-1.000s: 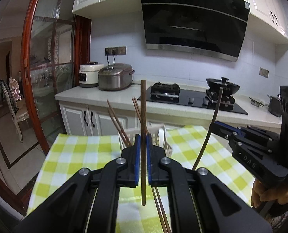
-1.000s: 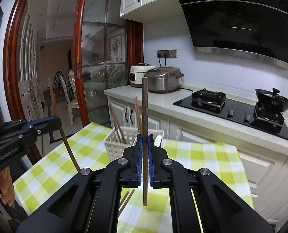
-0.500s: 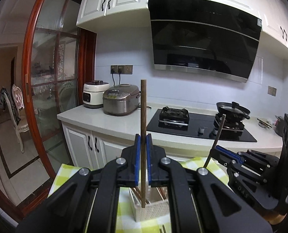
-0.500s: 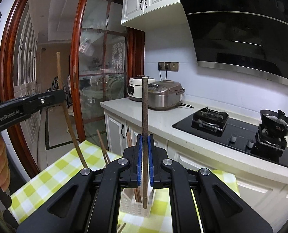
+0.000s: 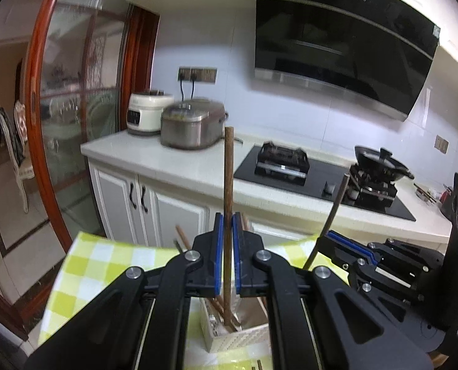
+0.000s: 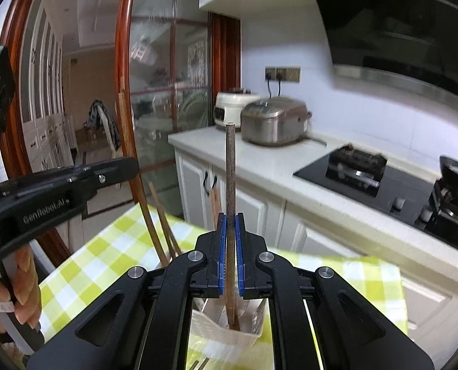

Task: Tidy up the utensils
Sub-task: 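Open both tools to drop the chopsticks into the white caddy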

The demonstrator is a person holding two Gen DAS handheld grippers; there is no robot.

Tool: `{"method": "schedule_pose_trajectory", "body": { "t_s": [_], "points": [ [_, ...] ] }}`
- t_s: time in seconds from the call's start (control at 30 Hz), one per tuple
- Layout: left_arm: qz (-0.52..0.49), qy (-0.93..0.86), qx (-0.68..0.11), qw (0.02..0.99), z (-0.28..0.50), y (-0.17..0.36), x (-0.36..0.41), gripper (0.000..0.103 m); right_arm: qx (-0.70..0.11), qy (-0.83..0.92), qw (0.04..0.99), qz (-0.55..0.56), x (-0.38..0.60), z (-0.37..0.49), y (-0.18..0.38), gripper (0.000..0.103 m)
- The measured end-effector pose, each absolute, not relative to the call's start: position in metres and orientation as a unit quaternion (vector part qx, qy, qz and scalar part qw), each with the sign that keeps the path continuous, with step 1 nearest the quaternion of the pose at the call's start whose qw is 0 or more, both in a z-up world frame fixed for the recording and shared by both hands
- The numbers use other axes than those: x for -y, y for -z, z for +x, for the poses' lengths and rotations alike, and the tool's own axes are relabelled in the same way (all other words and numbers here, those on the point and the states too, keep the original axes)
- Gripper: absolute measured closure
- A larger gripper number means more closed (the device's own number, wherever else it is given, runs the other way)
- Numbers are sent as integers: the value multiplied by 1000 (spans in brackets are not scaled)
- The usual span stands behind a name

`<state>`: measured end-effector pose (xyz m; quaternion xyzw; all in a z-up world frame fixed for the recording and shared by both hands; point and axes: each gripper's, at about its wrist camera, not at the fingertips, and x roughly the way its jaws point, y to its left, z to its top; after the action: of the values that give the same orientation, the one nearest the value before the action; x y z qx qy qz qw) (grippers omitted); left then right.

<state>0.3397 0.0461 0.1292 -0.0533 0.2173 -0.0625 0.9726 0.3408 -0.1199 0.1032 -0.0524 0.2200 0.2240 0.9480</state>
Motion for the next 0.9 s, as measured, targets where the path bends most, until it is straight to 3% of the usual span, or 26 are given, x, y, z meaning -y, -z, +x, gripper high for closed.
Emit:
{"method": "schedule_pose_trajectory", "body": {
  "t_s": [0.33,0.47,0.57,0.63,0.8,0.83,0.9],
  "points": [
    [-72,50,-273,958,357,-76,-61,97,-281,-227,932,-37,108,371,-60,97],
    [-77,36,-273,958,354,-70,-72,90,-286,-220,932,-32,108,377,-52,95],
    [-77,21,-262,962,340,-70,-80,73,-285,-216,933,-29,114,375,-52,95],
    [-80,2,-249,965,325,-68,-88,55,-284,-213,935,-25,121,370,-53,93],
    [-77,-41,-228,970,288,-60,-102,29,-278,-206,938,-11,139,346,-53,88],
    [-70,-51,-224,971,281,-59,-103,23,-277,-204,939,-11,142,340,-52,85],
    [-61,-67,-216,972,268,-56,-103,15,-276,-204,939,-8,147,327,-48,67]
  ]
}}
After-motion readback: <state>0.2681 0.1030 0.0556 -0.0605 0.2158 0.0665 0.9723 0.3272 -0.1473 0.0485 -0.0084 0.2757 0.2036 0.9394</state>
